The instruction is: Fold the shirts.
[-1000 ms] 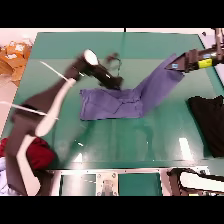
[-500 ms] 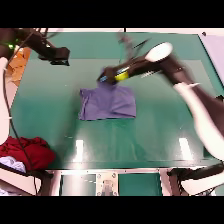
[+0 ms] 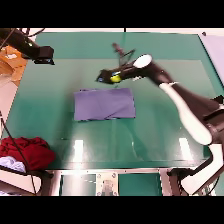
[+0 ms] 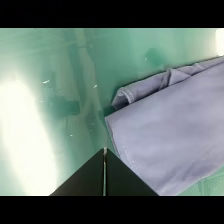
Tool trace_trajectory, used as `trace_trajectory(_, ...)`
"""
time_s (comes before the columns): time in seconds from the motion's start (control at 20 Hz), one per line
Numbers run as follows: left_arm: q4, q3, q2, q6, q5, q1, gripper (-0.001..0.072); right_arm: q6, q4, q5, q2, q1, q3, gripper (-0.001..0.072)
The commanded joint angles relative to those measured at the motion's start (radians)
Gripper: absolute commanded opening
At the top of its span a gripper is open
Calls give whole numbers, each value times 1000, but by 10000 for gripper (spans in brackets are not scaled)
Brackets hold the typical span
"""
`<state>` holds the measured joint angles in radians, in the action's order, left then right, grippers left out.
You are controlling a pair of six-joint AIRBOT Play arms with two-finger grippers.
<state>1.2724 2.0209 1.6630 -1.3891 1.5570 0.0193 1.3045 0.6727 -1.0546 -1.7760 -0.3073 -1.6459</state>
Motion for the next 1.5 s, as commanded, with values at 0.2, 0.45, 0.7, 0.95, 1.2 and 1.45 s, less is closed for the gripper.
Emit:
trace_trajectory(0.2,7,0,-1,3,-2,5,23,-63,83,-118,98,385,426,567)
trace_trajectory(0.45,3,0,-1,2,-2,5,24,-157,-126,-29,6,259,533,566)
trace_trajectory(0.7,3,0,-1,2,0,5,23,-179,-236,-46,-5,159,410,19)
trace_trajectory(0.95,1,0,-1,3,8,5,23,-56,-197,-132,188,310,185,18)
trace_trajectory(1.2,-1,-1,-1,2,8,5,24,53,-156,-246,324,675,22,18)
trace_trajectory(1.45,-1,-1,-1,2,6,5,23,110,-155,-278,342,1057,-61,18)
